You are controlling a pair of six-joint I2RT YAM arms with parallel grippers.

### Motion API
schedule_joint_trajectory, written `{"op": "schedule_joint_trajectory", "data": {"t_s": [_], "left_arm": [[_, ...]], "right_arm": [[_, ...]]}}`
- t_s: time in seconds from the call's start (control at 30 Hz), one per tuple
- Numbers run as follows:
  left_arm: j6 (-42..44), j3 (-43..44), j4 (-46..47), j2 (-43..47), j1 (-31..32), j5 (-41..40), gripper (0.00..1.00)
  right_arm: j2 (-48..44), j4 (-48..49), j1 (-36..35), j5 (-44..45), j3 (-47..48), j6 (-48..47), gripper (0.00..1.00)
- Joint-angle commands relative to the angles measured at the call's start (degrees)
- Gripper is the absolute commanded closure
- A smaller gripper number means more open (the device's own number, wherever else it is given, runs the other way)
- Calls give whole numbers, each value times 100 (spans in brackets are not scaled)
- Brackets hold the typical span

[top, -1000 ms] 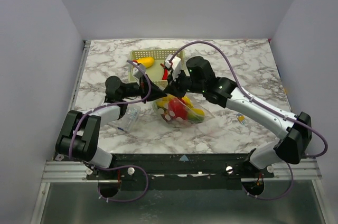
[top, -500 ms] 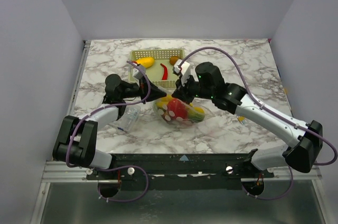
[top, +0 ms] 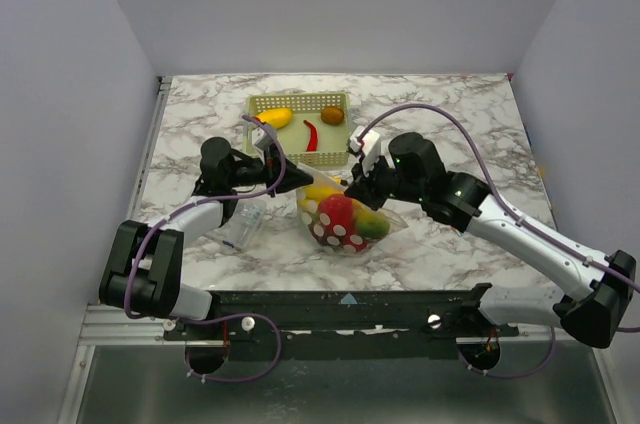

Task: Place the food in the zip-top bag and seal the zipper
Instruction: Zip the zipper food storage bag at the center of the board.

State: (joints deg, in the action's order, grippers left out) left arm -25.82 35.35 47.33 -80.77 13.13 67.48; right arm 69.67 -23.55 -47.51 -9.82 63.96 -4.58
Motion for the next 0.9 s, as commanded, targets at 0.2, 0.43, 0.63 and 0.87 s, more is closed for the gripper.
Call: {"op": "schedule_joint_trajectory", "data": {"t_s": [0.2,0.43,0.63,0.87], "left_arm": [[491,198,-554,78,-309,-559,100],[664,299,-935,47,-398,-666,100],[796,345,-1133,50,-423,-737,100],[842,394,-1251,19,-451,-750,100]], "right_arm": [[-954,-792,38,385,-306,291,100],[-1320,-1224,38,605,-298,350,100],[-1630,-1450,36,736,-391,393,100],[-1895,-1551,31,719,-464,366,100]]}}
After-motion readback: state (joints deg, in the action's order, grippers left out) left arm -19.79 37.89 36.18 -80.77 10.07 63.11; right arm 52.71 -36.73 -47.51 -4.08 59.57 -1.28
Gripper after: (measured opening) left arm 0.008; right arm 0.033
